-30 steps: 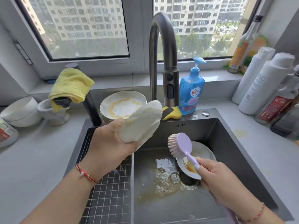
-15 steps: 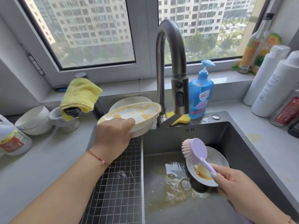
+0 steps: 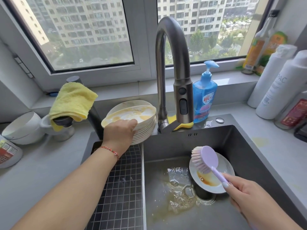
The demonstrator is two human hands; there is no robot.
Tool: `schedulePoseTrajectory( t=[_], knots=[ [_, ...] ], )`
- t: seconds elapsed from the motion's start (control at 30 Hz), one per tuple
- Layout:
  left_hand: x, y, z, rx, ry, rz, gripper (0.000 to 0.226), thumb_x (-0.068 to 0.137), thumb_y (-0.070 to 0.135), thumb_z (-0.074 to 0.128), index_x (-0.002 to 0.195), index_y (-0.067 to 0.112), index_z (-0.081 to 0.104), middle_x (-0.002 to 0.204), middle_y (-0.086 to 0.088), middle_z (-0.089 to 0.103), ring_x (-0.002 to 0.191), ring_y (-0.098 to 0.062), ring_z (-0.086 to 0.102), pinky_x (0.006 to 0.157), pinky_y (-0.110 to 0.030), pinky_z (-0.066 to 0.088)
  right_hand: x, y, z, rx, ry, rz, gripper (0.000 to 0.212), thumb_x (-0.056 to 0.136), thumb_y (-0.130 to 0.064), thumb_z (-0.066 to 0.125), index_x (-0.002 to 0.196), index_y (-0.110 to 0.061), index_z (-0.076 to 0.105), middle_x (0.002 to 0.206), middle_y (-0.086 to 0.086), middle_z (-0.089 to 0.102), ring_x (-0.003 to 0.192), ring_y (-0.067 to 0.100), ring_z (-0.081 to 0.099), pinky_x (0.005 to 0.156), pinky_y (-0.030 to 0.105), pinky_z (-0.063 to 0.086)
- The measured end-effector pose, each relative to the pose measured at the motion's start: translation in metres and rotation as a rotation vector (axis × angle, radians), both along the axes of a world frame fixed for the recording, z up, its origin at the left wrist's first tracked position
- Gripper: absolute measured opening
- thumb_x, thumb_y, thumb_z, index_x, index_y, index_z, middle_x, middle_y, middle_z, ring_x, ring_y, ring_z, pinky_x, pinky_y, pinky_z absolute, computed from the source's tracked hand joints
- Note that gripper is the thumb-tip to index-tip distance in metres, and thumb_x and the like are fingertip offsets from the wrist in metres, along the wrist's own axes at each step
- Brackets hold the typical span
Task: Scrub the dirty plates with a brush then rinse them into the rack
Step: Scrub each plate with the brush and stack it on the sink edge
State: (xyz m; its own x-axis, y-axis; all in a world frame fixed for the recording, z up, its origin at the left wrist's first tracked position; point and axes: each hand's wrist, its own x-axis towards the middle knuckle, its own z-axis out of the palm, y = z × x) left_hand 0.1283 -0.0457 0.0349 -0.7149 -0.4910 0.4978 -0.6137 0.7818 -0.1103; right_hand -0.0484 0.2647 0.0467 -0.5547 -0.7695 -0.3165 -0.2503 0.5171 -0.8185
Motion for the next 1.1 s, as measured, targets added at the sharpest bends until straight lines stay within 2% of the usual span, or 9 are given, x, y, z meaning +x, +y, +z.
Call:
schedulePoseTrajectory(
  t=[0.2, 0.5, 0.6, 0.7, 0.77, 0.83, 0.9, 1.0, 1.1],
  knots=[
    [-0.006, -0.004, -0.008, 0.016, -0.010, 0.001, 0.032, 0.057, 0.010, 0.094, 0.065, 0.008, 0.063, 0.045, -0.005, 0.053, 0.035, -0.023, 0.048, 0.044, -0.017, 0.025, -0.004, -0.001, -0.005, -0.009, -0.016, -0.020, 0.041, 0.096, -0.021, 0.051, 0.097, -0.061, 0.059, 0.046, -0.010, 0.036, 0.050, 0.009, 0.031, 0.053, 0.022, 0.025],
    [-0.006, -0.011, -0.032, 0.209, 0.026, -0.012, 0.027, 0.073, 0.000, 0.081, 0.062, 0.007, 0.058, 0.052, -0.007, 0.055, 0.046, -0.028, 0.051, 0.044, -0.026, 0.035, -0.011, -0.001, -0.013, -0.011, -0.029, -0.005, 0.040, 0.096, -0.023, 0.050, 0.098, -0.062, 0.059, 0.048, -0.008, 0.032, 0.049, 0.010, 0.029, 0.052, 0.023, 0.024],
    [-0.005, -0.011, -0.036, 0.308, 0.095, -0.003, 0.015, 0.086, 0.002, 0.070, 0.072, 0.005, 0.067, 0.067, -0.008, 0.068, 0.062, -0.030, 0.062, 0.058, -0.029, 0.044, -0.014, 0.002, -0.016, -0.012, -0.038, -0.015, 0.037, 0.096, -0.023, 0.050, 0.100, -0.058, 0.061, 0.049, -0.008, 0.031, 0.048, 0.009, 0.027, 0.052, 0.022, 0.023],
    [-0.006, -0.011, -0.035, 0.343, 0.065, 0.041, 0.021, 0.096, 0.010, 0.057, 0.080, 0.007, 0.070, 0.076, -0.005, 0.070, 0.075, -0.028, 0.059, 0.075, -0.037, 0.048, -0.016, 0.006, -0.018, -0.016, -0.067, -0.018, 0.036, 0.097, -0.023, 0.049, 0.101, -0.055, 0.065, 0.052, -0.005, 0.030, 0.050, 0.011, 0.026, 0.052, 0.022, 0.023],
    [-0.008, -0.008, -0.035, 0.328, 0.033, 0.073, 0.026, 0.100, 0.013, 0.050, 0.083, 0.013, 0.069, 0.076, 0.001, 0.064, 0.080, -0.027, 0.057, 0.097, -0.046, 0.045, -0.018, 0.010, -0.019, -0.020, -0.089, -0.019, 0.039, 0.097, -0.023, 0.049, 0.098, -0.058, 0.066, 0.054, -0.003, 0.029, 0.053, 0.012, 0.025, 0.052, 0.023, 0.022],
    [-0.010, -0.001, -0.039, 0.288, 0.063, 0.122, 0.022, 0.100, 0.015, 0.050, 0.097, 0.011, 0.072, 0.095, -0.006, 0.069, 0.102, -0.033, 0.060, 0.110, -0.053, 0.036, -0.020, 0.014, -0.019, -0.027, -0.094, -0.025, 0.040, 0.097, -0.022, 0.049, 0.097, -0.059, 0.066, 0.054, -0.002, 0.029, 0.053, 0.012, 0.025, 0.053, 0.023, 0.022],
    [-0.014, 0.011, -0.044, 0.205, 0.190, 0.149, 0.030, 0.098, 0.022, 0.048, 0.112, 0.005, 0.069, 0.115, -0.016, 0.068, 0.115, -0.037, 0.056, 0.107, -0.052, 0.038, -0.022, 0.019, -0.019, -0.034, -0.097, -0.034, 0.038, 0.097, -0.021, 0.049, 0.098, -0.053, 0.069, 0.053, -0.003, 0.029, 0.053, 0.012, 0.025, 0.052, 0.024, 0.021],
    [-0.032, 0.040, -0.064, 0.198, 0.367, -0.003, 0.035, 0.092, 0.025, 0.046, 0.108, 0.000, 0.065, 0.106, -0.017, 0.066, 0.103, -0.032, 0.055, 0.098, -0.042, 0.042, -0.028, 0.028, -0.020, -0.026, -0.115, -0.051, 0.026, 0.096, -0.028, 0.048, 0.102, -0.037, 0.072, 0.057, -0.001, 0.026, 0.058, 0.017, 0.022, 0.052, 0.024, 0.018],
    [-0.055, 0.071, -0.091, 0.413, 0.327, -0.127, 0.026, 0.091, 0.019, 0.052, 0.107, 0.003, 0.063, 0.103, -0.012, 0.062, 0.097, -0.025, 0.056, 0.090, -0.038, 0.046, -0.037, 0.036, -0.022, -0.012, -0.112, -0.076, 0.031, 0.097, -0.025, 0.047, 0.099, -0.045, 0.071, 0.057, -0.002, 0.026, 0.057, 0.015, 0.022, 0.048, 0.019, 0.020]
  ],
)
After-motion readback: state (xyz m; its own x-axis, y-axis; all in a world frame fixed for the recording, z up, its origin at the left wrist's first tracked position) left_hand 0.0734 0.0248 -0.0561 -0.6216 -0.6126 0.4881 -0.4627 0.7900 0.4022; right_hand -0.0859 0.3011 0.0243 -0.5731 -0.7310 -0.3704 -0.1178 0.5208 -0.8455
